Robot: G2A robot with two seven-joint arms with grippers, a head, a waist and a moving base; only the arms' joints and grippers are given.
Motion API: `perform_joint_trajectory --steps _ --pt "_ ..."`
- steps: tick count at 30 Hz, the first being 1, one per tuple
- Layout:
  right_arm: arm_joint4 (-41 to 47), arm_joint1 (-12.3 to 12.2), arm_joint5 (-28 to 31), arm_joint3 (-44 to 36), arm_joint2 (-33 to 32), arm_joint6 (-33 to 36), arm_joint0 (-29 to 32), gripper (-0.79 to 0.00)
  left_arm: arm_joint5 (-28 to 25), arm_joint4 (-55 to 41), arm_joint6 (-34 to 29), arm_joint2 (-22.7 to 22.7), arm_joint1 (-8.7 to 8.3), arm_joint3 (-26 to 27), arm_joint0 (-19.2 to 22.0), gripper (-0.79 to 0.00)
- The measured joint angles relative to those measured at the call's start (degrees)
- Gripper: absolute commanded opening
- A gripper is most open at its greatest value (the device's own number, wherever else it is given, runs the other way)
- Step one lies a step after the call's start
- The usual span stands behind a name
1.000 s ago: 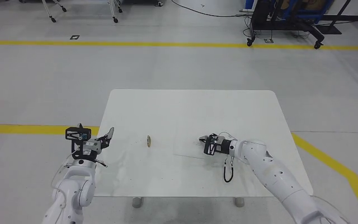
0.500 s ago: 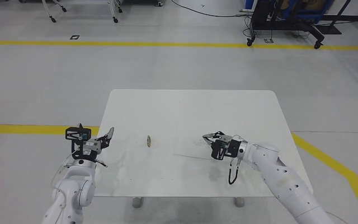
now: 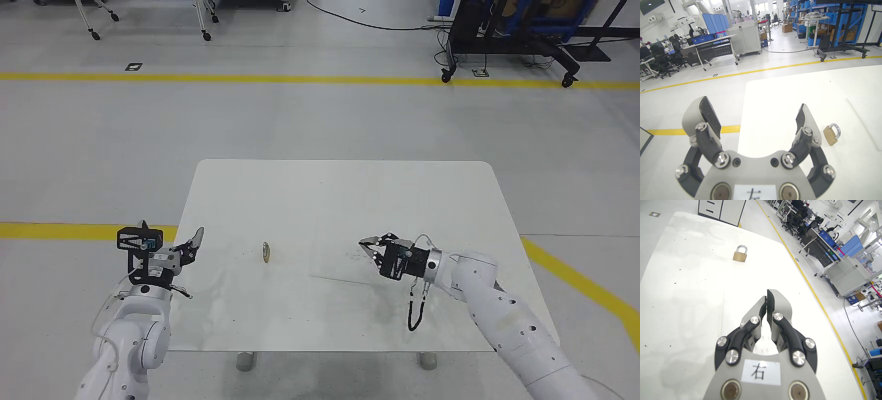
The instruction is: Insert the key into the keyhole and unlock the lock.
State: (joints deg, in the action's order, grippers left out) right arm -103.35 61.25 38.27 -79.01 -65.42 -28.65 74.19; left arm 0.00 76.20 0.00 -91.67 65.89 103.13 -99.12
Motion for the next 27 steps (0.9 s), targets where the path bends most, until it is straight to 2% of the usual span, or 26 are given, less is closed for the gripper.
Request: perform_joint_trajectory --steps 3,6,8,11,14,22,25,27 --pt "8.8 0.6 2.7 2.7 0.3 -2.8 0.1 -0.785 0.0 0.0 0.0 0.0 0.0 0.0 0.0 0.0" --pt "19.2 1.5 8.6 6.2 2.0 -3.6 -2.0 -0.785 0.0 0.0 0.0 0.0 0.0 0.0 0.0 0.0" --pt "25.9 2.3 12.9 9.0 3.5 -1.9 -3.9 -0.785 0.0 0.0 0.0 0.0 0.0 0.0 0.0 0.0" --pt "32.9 3.1 16.2 12.1 5.2 2.9 -6.7 -0.785 0.0 0.0 0.0 0.0 0.0 0.0 0.0 0.0" --pt "35.9 3.4 16.7 12.9 5.7 5.6 -7.7 -0.785 0.0 0.0 0.0 0.0 0.0 0.0 0.0 0.0" --pt "35.7 3.4 16.6 12.9 5.6 5.4 -7.7 -0.785 -0.2 -0.2 0.2 0.1 0.07 0.1 0.0 0.0" --pt "37.0 3.5 16.2 12.8 5.8 5.9 -7.4 -0.785 -3.2 -6.4 0.9 1.2 0.48 0.4 0.8 0.0" --pt "41.6 4.0 17.9 13.3 6.6 6.5 -7.5 -0.785 -7.8 -14.1 1.2 3.0 0.82 0.6 2.2 0.0"
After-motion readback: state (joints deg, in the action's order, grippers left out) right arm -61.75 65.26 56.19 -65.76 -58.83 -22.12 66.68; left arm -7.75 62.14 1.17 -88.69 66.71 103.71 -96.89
